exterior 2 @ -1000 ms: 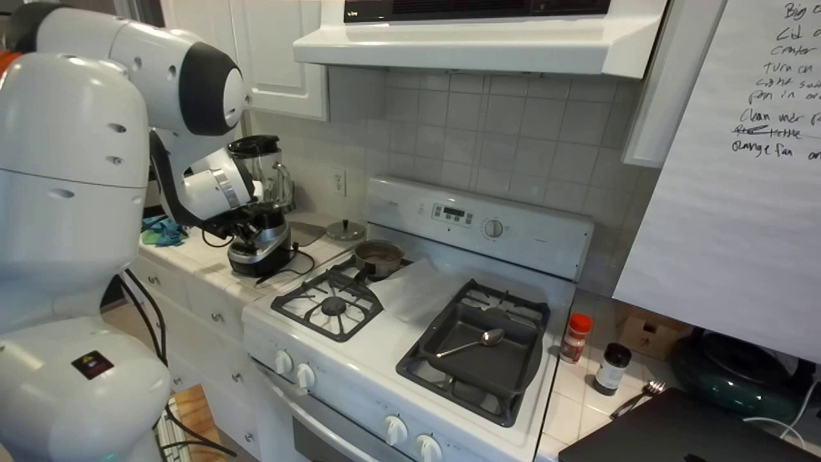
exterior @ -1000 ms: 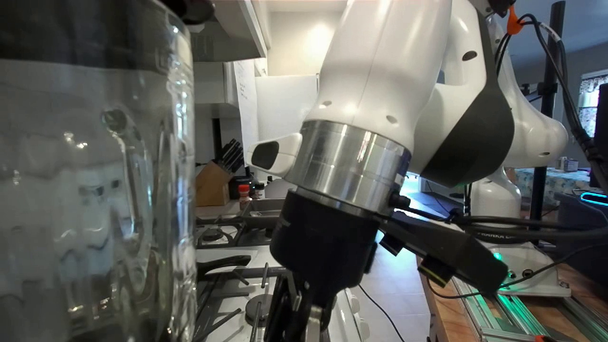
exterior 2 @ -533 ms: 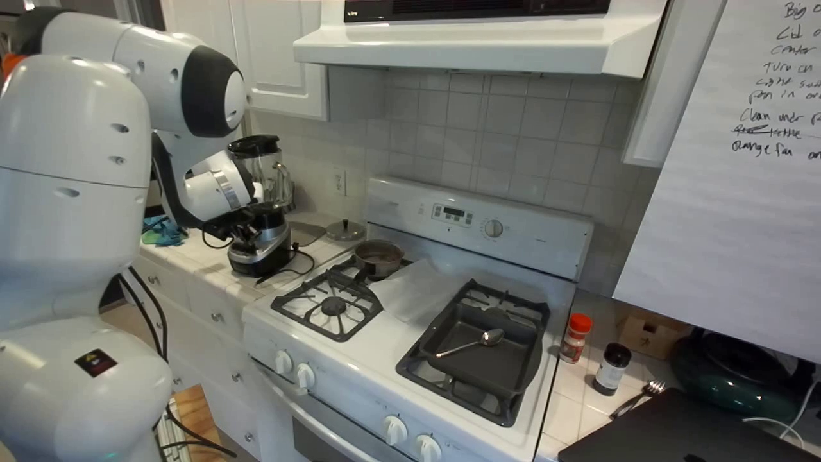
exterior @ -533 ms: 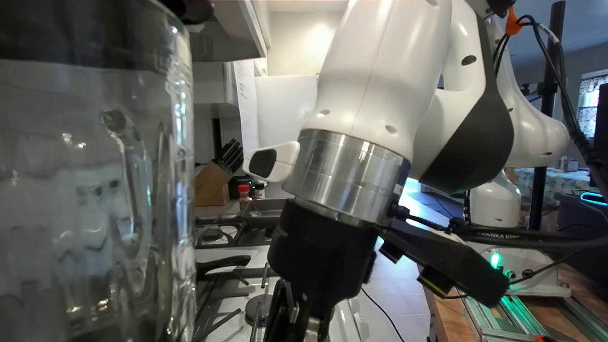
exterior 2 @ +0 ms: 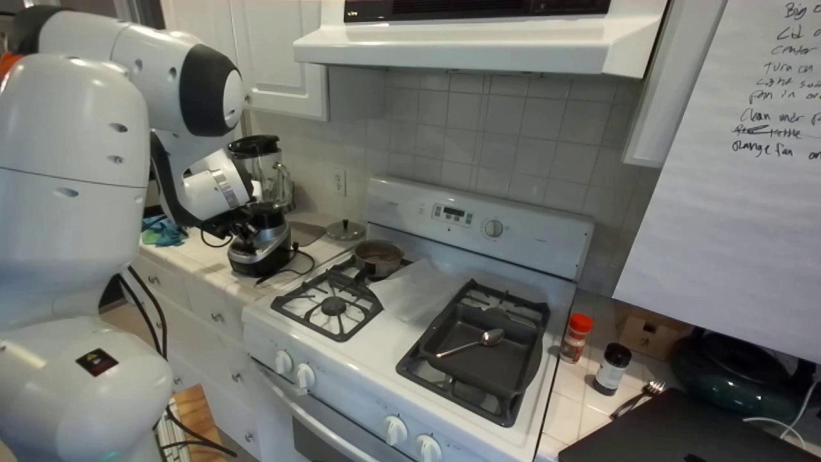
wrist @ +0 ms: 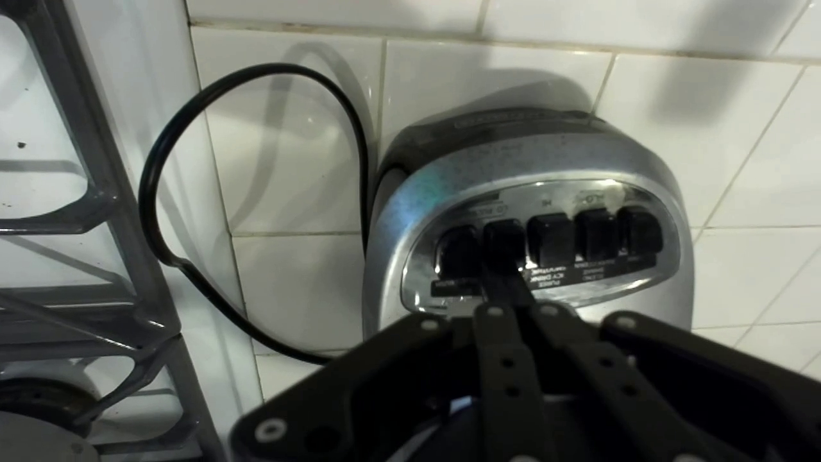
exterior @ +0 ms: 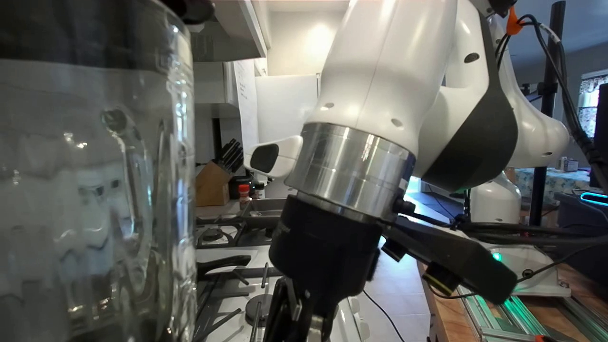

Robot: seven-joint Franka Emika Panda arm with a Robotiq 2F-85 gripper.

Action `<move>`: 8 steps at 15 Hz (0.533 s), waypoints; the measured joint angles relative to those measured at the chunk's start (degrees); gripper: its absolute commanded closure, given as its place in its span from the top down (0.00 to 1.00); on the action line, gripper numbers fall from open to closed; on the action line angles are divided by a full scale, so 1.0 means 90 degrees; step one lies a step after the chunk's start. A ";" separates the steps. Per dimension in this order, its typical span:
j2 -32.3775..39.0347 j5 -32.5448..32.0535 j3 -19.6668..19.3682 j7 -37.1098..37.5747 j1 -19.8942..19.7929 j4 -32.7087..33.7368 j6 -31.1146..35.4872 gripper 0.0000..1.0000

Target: Press a button on the blender

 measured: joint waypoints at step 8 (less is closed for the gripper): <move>-0.0098 0.0000 0.0048 -0.0007 0.0005 -0.0012 0.0068 0.00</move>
